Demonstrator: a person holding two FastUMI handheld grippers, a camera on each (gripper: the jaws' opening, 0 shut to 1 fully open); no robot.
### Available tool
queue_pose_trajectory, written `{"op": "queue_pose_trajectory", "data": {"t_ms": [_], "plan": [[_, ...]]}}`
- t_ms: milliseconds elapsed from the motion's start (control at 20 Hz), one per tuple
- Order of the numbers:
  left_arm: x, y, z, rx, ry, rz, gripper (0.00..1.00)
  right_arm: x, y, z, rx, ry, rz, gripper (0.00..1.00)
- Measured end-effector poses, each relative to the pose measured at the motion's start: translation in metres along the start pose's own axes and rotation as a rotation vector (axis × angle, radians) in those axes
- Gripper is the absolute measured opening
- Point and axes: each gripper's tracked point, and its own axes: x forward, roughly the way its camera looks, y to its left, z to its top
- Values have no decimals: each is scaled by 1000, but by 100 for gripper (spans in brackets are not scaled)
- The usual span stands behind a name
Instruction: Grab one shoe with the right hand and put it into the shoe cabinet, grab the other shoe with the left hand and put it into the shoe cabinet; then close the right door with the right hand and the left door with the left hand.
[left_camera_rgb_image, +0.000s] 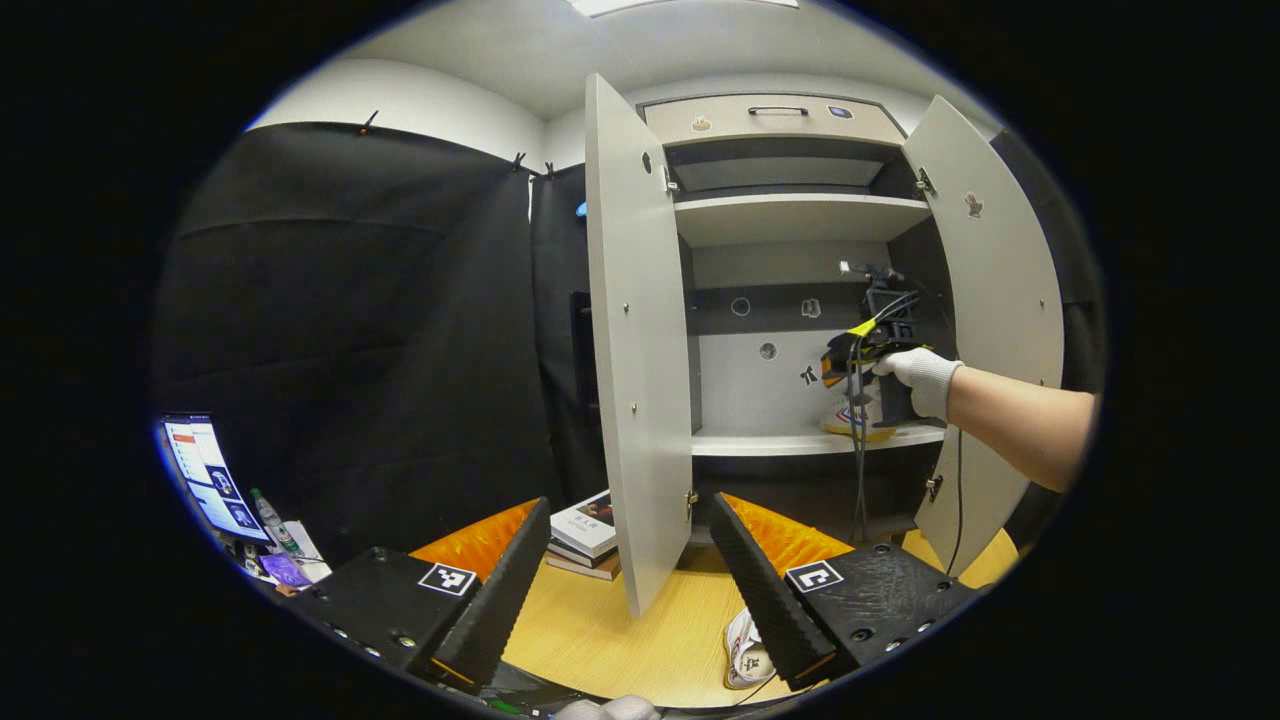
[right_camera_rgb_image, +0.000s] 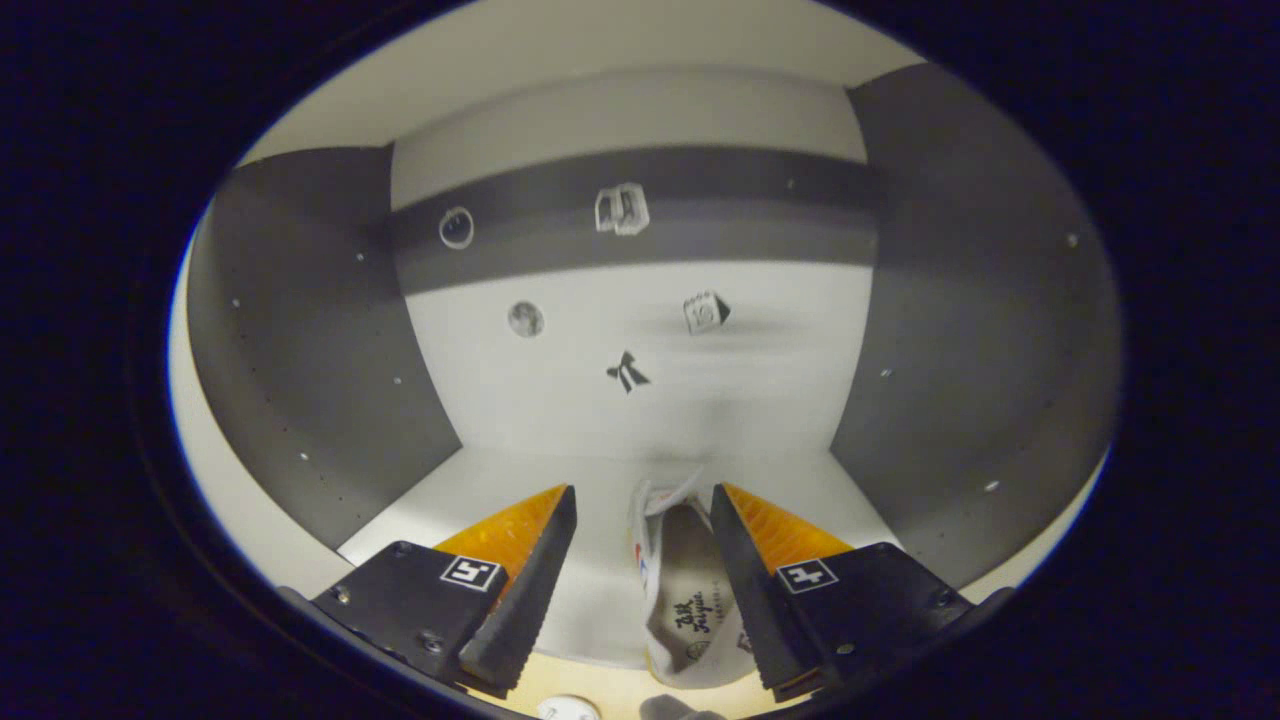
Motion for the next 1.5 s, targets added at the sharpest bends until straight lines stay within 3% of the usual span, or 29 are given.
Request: {"op": "queue_pose_trajectory", "data": {"t_ms": [50, 150, 400, 800, 1050, 1150, 1250, 1500], "plan": [[0, 0, 0, 2, -4, -7, 96, -21, -2, 9, -16, -43, -5, 86], [0, 0, 2, 9, -14, -28, 96, -62, -1, 26, -28, -146, 4, 100], [3, -6, 8, 17, -35, -99, 96, -179, 1, 43, -27, -335, 38, 99], [3, -28, 9, 36, -59, -219, 100, -324, -31, -10, -45, -436, 33, 99], [2, -44, 2, 57, -62, -269, 96, -370, -63, -73, -56, -439, -17, 99], [1, -49, -1, 64, -62, -283, 100, -380, -69, -102, -42, -415, -21, 99], [1, -54, -8, 71, -55, -299, 96, -385, -78, -123, -28, -371, -33, 99], [3, -64, -45, 96, -22, -329, 96, -390, -90, -126, -16, -350, -59, 99]]}}
